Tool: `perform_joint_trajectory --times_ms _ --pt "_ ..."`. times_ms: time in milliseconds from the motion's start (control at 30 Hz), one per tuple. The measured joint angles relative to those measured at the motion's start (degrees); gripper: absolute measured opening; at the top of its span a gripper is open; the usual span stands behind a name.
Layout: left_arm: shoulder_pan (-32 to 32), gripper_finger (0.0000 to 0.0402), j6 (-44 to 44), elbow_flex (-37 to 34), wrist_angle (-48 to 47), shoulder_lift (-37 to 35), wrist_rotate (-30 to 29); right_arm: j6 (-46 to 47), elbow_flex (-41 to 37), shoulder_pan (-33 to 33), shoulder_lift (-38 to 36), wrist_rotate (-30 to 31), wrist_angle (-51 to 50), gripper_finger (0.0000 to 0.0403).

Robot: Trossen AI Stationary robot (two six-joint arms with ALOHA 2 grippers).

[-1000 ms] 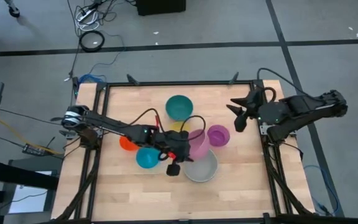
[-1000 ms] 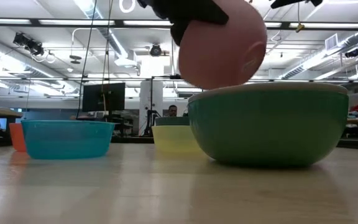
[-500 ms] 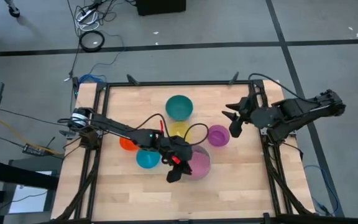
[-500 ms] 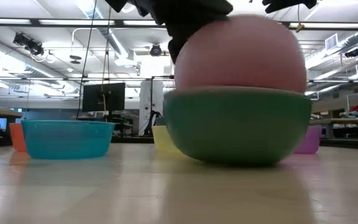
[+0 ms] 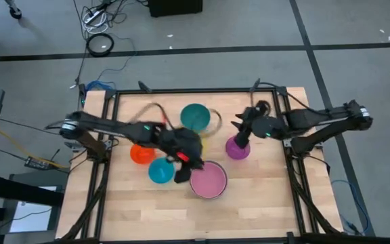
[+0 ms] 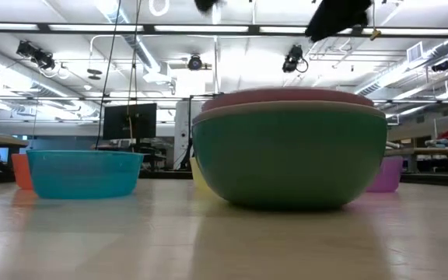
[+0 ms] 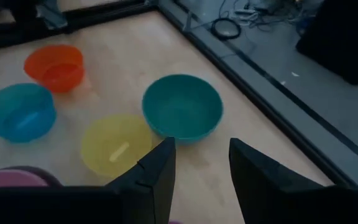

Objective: Nest bowls inside each other
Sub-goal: Stack the green bowl on top of the pink bowl

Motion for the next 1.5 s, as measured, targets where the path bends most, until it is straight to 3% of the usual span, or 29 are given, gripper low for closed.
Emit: perform_joint_trajectory --times_ms 200,367,467,633,967,1500 --pt "0.15 0.0089 1.03 5.76 -5.07 -12.67 -14.09 -9.72 1.14 -12.3 10.45 -16.06 12.62 0.0138" --pt "0.15 0.0089 0.4 5.86 -5.97 -20.08 -22.15 -8.12 9.54 -19.9 23.36 -26.85 13.21 0.0139" --pt "0.17 0.009 0.26 5.85 -6.46 -22.16 -23.78 -8.36 15.02 -21.32 31.19 -31.58 12.96 0.0141" --pt "0.17 0.009 -1.13 5.83 -10.21 -23.36 -26.98 -9.97 24.91 -20.97 42.23 -32.11 11.17 0.0144" --pt "0.17 0.009 -5.15 5.49 -15.98 -22.3 -27.46 -11.78 43.13 -20.17 57.85 -26.37 -5.11 0.0149" --pt "0.18 0.009 -7.08 4.04 -16.11 -22.37 -27.93 -11.77 45.62 -19.74 60.03 -31.36 -4.99 0.0212"
